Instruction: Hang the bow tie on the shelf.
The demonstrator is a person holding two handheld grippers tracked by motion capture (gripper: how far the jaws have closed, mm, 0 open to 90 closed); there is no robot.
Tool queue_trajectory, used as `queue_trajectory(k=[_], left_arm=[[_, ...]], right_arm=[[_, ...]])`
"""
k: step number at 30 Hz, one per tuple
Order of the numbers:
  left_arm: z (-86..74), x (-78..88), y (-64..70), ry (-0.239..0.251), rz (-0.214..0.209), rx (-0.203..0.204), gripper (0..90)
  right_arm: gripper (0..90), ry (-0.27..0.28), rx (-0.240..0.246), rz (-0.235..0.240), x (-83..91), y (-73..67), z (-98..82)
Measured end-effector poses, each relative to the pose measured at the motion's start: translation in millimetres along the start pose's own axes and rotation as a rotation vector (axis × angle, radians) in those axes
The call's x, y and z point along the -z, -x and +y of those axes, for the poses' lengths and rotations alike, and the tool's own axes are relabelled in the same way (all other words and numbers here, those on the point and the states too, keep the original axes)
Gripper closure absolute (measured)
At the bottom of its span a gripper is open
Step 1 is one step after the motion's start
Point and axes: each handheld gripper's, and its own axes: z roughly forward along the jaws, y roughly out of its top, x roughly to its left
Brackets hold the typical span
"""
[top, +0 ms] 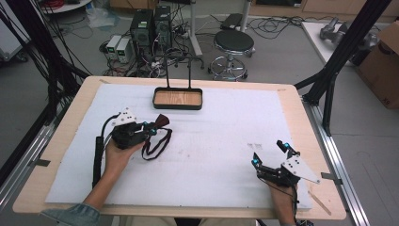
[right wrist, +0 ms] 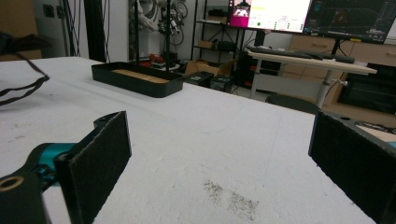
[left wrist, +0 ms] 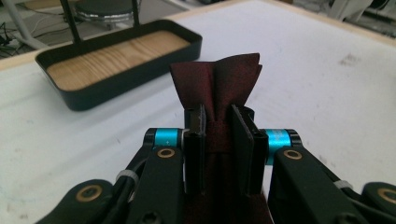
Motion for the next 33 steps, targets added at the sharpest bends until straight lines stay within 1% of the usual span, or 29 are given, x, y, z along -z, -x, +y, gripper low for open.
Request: queue_trajectory(k=[4,7,8,9,10,11,12,13,14,15,16,18,23,25,26,27,31,33], left_arm=[[11.0,-4.0,-8.2,0.017,0.004,-0.01,75.2],[21.9,-4.6,-16.5,0.037,0.003,-0.003,75.2],[29.6,-4.0,-22.2,0.056,0.007,0.001,75.2],[29.6,-4.0,-22.2,0.056,0.007,0.001,75.2],[33.6,-3.6,-24.9,0.064,0.013,-0.001,75.2],[37.4,-2.7,-28.1,0.073,0.012,-0.001,75.2],[44.8,-1.0,-33.7,0.088,0.011,0.0,75.2],[48.5,-0.2,-36.5,0.088,0.008,0.001,75.2],[48.5,-0.2,-36.5,0.088,0.008,0.001,75.2],[55.5,1.2,-41.5,0.094,-0.004,-0.012,75.3],[55.5,1.2,-41.5,0.094,-0.004,-0.012,75.3],[61.4,3.8,-46.9,0.106,-0.012,-0.022,75.4],[71.6,9.4,-60.3,0.139,-0.028,-0.013,75.4],[75.6,11.8,-64.3,0.151,-0.035,-0.016,75.4],[80.0,13.4,-67.6,0.161,-0.044,-0.022,75.3],[80.0,13.4,-67.6,0.161,-0.044,-0.022,75.4],[91.6,11.3,-74.4,0.169,-0.048,-0.036,75.4],[93.5,10.6,-75.2,0.171,-0.05,-0.037,75.3]], right_arm=[[5.0,-0.009,-0.005,0.003,-0.8,-0.6,0.2],[4.9,-0.006,-0.005,0.005,-1.0,-0.2,0.1],[4.9,-0.006,-0.005,0.006,-0.9,-0.1,0.1],[4.9,-0.006,-0.005,0.006,-0.9,-0.1,0.1],[4.9,-0.007,-0.006,0.004,-0.7,-0.1,0.0],[4.9,-0.008,-0.008,0.004,-0.8,-0.2,0.0],[4.9,-0.007,-0.005,0.005,-1.2,0.0,0.0],[4.9,-0.008,-0.002,0.005,-1.1,0.1,0.1],[4.9,-0.008,-0.001,0.006,-1.2,0.0,0.0],[4.9,-0.008,-0.001,0.006,-1.2,-0.1,0.1],[4.9,-0.008,-0.001,0.006,-1.2,-0.1,0.1],[4.9,-0.009,-0.002,0.006,-1.0,0.1,0.0],[4.9,-0.007,-0.009,0.006,-0.8,-0.2,-0.1],[4.9,-0.008,-0.003,0.006,-0.9,0.1,0.0],[4.9,-0.009,-0.005,0.006,-0.7,0.0,-0.1],[4.9,-0.009,-0.005,0.006,-0.7,0.0,-0.1],[4.9,-0.009,-0.008,0.003,-0.7,0.0,-0.2],[4.9,-0.01,-0.006,0.003,-0.7,0.1,-0.2]])
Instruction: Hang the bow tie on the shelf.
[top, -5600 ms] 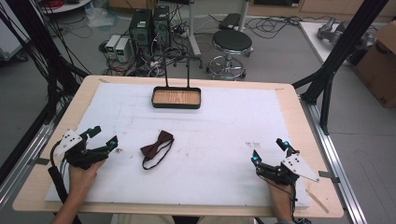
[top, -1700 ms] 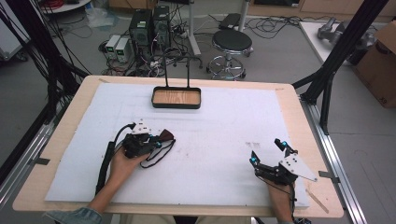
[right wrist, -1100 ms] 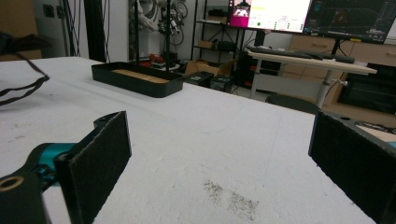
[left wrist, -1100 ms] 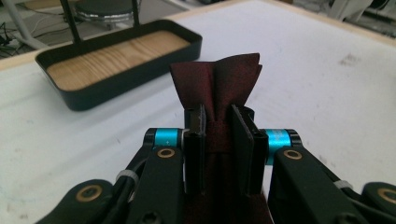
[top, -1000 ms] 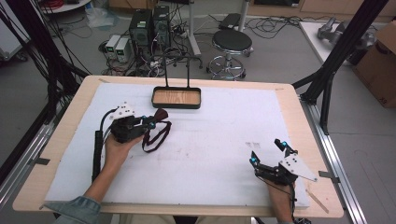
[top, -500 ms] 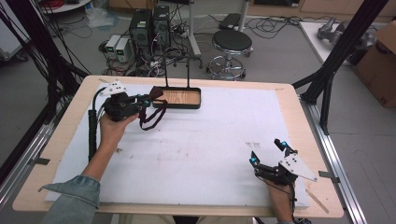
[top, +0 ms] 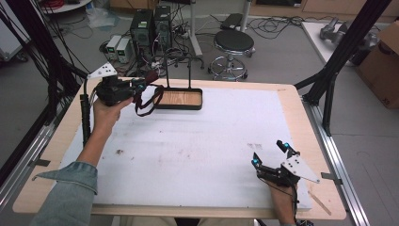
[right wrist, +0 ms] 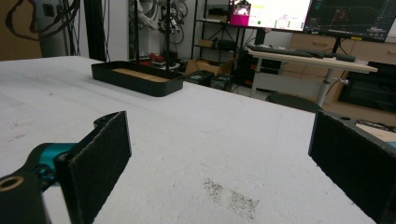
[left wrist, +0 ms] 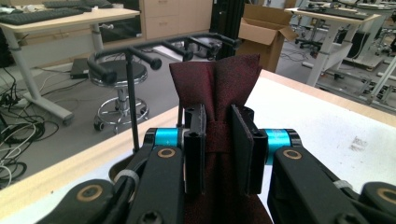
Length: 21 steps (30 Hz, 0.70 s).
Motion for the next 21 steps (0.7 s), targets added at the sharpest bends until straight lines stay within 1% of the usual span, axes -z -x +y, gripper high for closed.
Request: queue_trajectory(k=[1,2,4,8,10,12,13,19,21], left_arm=[[3.0,-1.9,-1.6,0.0,-0.009,-0.001,75.4],[3.0,-1.9,-1.6,0.0,-0.009,-0.001,75.3],[6.5,-3.8,-3.1,0.0,-0.021,-0.021,75.4],[8.9,-5.1,-4.7,0.005,-0.033,-0.028,75.3],[11.9,-7.2,-6.2,0.008,-0.029,-0.04,75.3],[13.2,-8.2,-7.3,0.004,-0.032,-0.041,75.3],[16.0,-10.5,-9.4,-0.002,-0.026,-0.046,75.3],[24.5,-16.2,-15.9,0.001,-0.013,-0.038,75.3],[27.6,-20.7,-18.7,-0.008,0.005,-0.039,75.3]], right_arm=[[4.9,0.0,0.0,0.0,0.0,0.0,0.0],[4.9,0.0,0.0,0.001,0.0,0.0,0.0],[4.9,0.0,0.0,0.0,0.0,0.0,0.0],[4.9,0.0,0.0,0.001,0.0,0.1,0.0],[4.9,0.001,0.003,0.003,-0.2,0.1,0.1],[4.9,0.001,0.004,0.004,-0.2,0.0,0.0],[4.9,0.001,0.004,0.003,-0.1,0.0,0.1],[4.9,0.0,0.005,0.004,-0.4,-0.2,0.0],[4.9,0.0,0.006,0.004,-0.6,-0.3,0.0]])
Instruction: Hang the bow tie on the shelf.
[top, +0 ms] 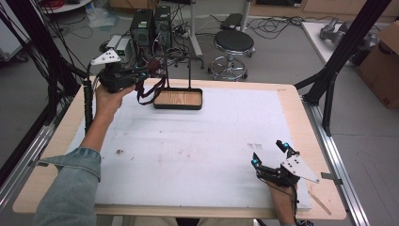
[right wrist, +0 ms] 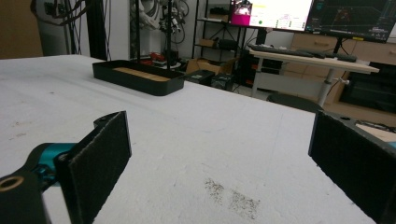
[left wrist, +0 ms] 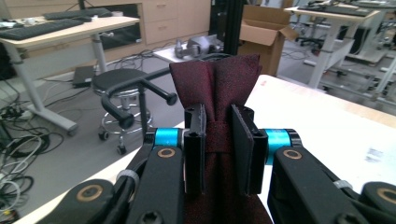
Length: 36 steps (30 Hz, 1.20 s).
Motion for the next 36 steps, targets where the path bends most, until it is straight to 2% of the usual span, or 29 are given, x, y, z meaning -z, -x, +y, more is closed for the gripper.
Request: queue_trajectory(k=[1,3,4,6,11,14,15,21,23,24,28,32,36], left_arm=[[0.0,0.0,0.0,0.0,0.0,0.0,75.3],[1.2,-2.6,-2.9,-0.014,0.021,-0.008,75.3],[1.7,-4.5,-7.3,-0.017,0.036,0.0,75.3],[1.3,-4.7,-9.5,-0.011,0.052,0.0,75.3],[1.5,-6.5,-20.4,0.015,0.064,0.054,75.3],[5.7,-10.4,-20.8,0.013,0.085,0.045,75.3],[8.4,-13.1,-21.3,0.013,0.108,0.04,75.3],[10.6,-20.0,-27.9,0.008,0.154,0.057,75.3],[8.6,-23.3,-31.6,-0.009,0.174,0.061,75.3],[4.6,-26.3,-35.9,-0.022,0.192,0.08,75.3],[-1.9,-29.1,-41.6,-0.041,0.206,0.101,75.3],[-8.4,-30.2,-47.2,-0.036,0.215,0.129,75.3],[-13.3,-31.3,-48.7,-0.051,0.225,0.127,75.2]], right_arm=[[4.9,0.0,0.0,0.0,0.1,0.0,0.0],[4.9,-0.001,0.0,0.0,0.2,0.0,0.0],[4.9,0.0,0.0,0.0,0.3,0.1,0.0],[4.9,-0.001,-0.002,0.002,0.6,-0.1,-0.1],[4.9,0.0,0.001,0.002,0.2,0.0,0.0],[4.9,0.0,0.002,0.0,0.2,0.0,0.0],[4.9,0.0,0.001,0.0,0.2,0.0,-0.1],[4.9,0.0,0.001,0.001,0.2,-0.2,0.0],[4.9,0.0,0.001,0.001,0.2,0.0,0.0],[4.9,0.0,0.004,0.002,0.2,0.0,-0.1],[4.9,-0.004,-0.002,0.005,0.4,-0.5,0.0],[4.9,-0.003,-0.002,0.006,0.3,-0.5,-0.1],[4.9,-0.002,0.001,0.007,0.2,-0.4,0.0]])
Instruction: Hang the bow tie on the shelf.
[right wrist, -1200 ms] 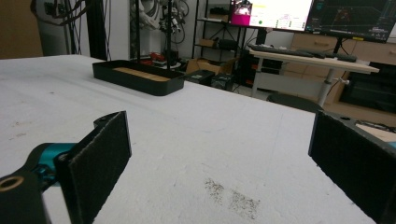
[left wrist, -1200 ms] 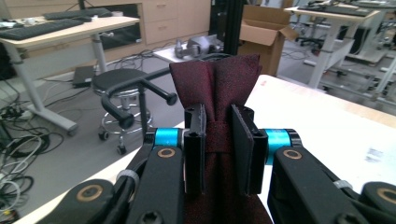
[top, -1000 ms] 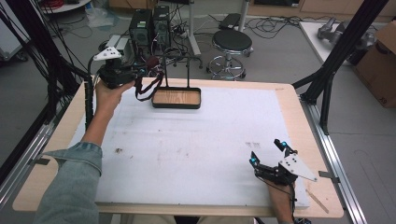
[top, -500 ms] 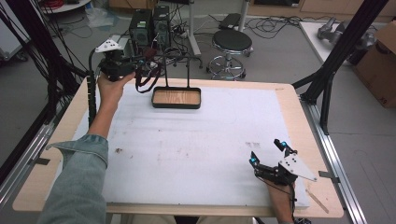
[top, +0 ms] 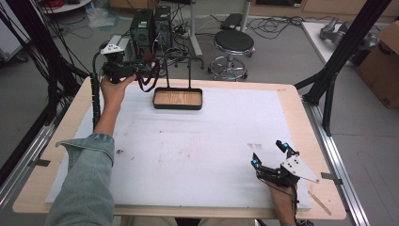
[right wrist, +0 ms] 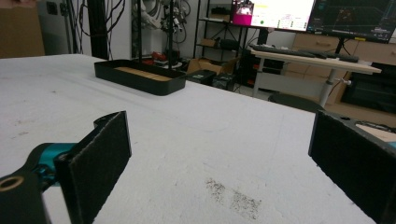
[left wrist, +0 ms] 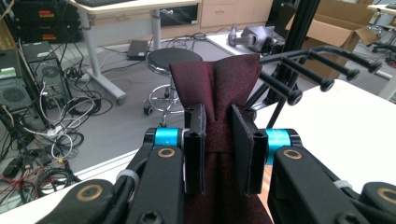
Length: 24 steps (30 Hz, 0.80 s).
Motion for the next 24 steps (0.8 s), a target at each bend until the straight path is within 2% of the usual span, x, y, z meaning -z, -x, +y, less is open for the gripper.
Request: queue_trajectory(k=[13,18,24], left_arm=[[-17.4,-1.9,-11.6,-0.026,0.014,0.047,74.7],[-21.0,-4.9,-12.0,-0.053,0.025,0.039,74.4],[-27.9,-8.5,-11.2,-0.078,0.016,0.03,75.0]], right_arm=[[4.9,-0.001,0.005,0.0,-0.1,0.1,-0.1],[4.9,0.0,0.004,-0.001,-0.2,0.0,-0.1],[4.9,-0.002,0.006,0.0,-0.1,0.1,-0.1]])
